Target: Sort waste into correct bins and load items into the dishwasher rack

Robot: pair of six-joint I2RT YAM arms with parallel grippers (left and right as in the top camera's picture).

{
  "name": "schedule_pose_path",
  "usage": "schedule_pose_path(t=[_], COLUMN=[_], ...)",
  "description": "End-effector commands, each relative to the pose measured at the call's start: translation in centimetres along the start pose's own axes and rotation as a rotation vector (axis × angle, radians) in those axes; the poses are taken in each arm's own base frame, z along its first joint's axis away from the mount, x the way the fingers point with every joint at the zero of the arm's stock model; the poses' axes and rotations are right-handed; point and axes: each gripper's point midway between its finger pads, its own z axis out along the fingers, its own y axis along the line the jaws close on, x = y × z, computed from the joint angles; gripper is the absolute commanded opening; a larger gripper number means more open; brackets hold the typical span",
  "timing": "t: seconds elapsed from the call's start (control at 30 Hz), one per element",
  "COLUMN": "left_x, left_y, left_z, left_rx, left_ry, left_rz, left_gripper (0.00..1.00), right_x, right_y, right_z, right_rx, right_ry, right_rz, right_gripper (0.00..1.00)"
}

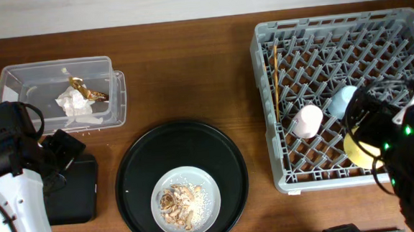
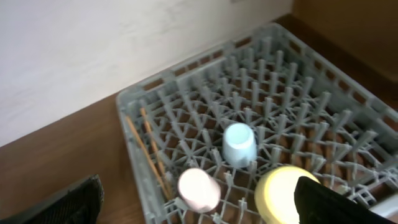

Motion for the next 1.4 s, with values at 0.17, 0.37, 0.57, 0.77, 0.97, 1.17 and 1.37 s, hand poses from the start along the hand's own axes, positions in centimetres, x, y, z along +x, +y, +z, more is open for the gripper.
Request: schedule_pose_path(t=[0.17,0.37,0.57,0.77,0.97,1.17,1.37], left_x=[-0.4,-0.4,-0.4,-0.6,3.9,11.1,22.4], left_y=[0.0,0.0,0.0,-0.3,-4.9,-9.1,-14.4], left_z=[-0.3,-0.3,-0.3,-0.3,-1.6,-2.7,-1.0], left_rx=[0.002,0.002,0.002,0.020,0.309,0.432,0.518], left_ry=[-0.013,-0.013,-0.013,-0.021,0.224,0.361,0.423], left_rz=[-0.016,-0.016,-0.016,-0.018,0.019,0.448,0.803], left_gripper=[0.99,0.99,0.99,0.99,0.99,0.99,0.73], right_x=[6.9,5.9,6.7,6.7,6.7,6.7,6.7], right_y=[-3.9,-14.3,-18.7,-18.7,-18.7,-18.7,-18.7], right_z=[12.7,11.4,9.6,9.6,9.6,9.6,9.6], right_rx=[0.114,0.283,0.388,0.388,0.388,0.388,0.388], right_ry=[0.537,0.517,0.516,0.516,0.516,0.516,0.516], right_rz=[0.090,0.409,0.545,0.545,0.545,0.545,0.545], right_gripper=[0.99,0.99,0.99,0.99,0.99,0.99,0.99])
